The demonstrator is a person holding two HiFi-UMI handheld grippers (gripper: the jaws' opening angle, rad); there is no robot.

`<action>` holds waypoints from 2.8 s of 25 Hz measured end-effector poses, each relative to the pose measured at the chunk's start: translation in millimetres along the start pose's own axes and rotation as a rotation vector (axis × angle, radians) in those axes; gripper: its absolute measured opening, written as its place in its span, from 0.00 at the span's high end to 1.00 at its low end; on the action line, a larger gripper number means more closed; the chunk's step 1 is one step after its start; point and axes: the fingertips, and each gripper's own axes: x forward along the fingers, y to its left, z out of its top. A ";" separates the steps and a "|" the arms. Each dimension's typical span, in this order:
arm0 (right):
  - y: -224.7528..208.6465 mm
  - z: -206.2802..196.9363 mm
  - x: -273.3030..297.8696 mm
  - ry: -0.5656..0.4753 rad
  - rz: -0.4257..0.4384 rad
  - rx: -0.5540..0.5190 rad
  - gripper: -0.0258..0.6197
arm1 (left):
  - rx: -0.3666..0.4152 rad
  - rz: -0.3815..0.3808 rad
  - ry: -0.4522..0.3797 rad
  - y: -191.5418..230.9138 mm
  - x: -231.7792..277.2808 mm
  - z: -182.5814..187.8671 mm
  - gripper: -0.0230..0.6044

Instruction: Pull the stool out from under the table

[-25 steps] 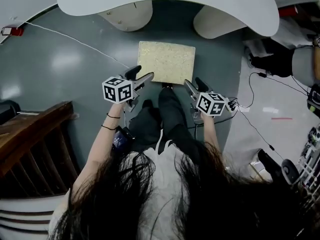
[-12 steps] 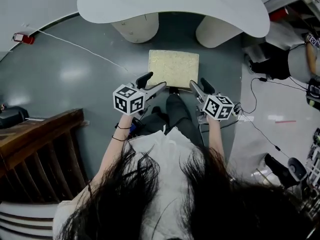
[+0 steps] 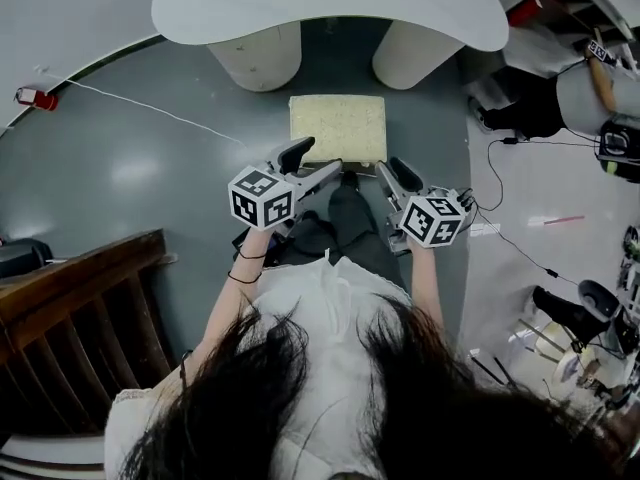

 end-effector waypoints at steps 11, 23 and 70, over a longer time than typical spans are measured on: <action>29.3 -31.4 -41.7 0.044 0.039 -0.072 0.77 | -0.045 -0.021 -0.032 -36.2 -24.6 -39.2 0.68; 33.8 -63.8 -111.9 0.024 0.130 -0.105 0.79 | -0.028 0.026 -0.064 -102.3 -29.8 -75.1 0.69; 113.7 -161.9 -270.4 -0.019 0.423 -0.327 0.85 | 0.066 0.166 -0.130 -280.6 -123.2 -195.2 0.71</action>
